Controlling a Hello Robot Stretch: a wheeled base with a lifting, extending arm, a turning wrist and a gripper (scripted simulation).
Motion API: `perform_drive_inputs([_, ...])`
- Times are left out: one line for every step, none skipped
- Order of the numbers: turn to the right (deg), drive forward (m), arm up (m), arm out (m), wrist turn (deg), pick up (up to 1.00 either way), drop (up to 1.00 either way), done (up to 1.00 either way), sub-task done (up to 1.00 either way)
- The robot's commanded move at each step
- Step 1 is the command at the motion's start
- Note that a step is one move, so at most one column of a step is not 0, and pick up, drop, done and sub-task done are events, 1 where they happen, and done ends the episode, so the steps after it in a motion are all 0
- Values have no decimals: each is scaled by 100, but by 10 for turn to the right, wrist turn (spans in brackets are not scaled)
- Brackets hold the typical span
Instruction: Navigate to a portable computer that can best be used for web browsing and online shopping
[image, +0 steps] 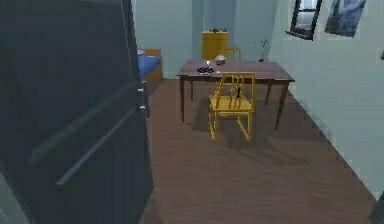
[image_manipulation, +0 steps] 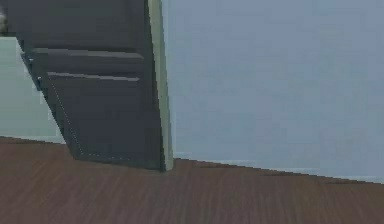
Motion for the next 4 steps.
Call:
perform_drive_inputs([30, 0, 0, 0, 0, 0, 0, 0, 0])
perform_drive_inputs([0, 100, 0, 0, 0, 0, 0, 0, 0])
perform_drive_inputs([0, 30, 0, 0, 0, 0, 0, 0, 0])
perform_drive_inputs([-450, 0, 0, 0, 0, 0, 0, 0, 0])
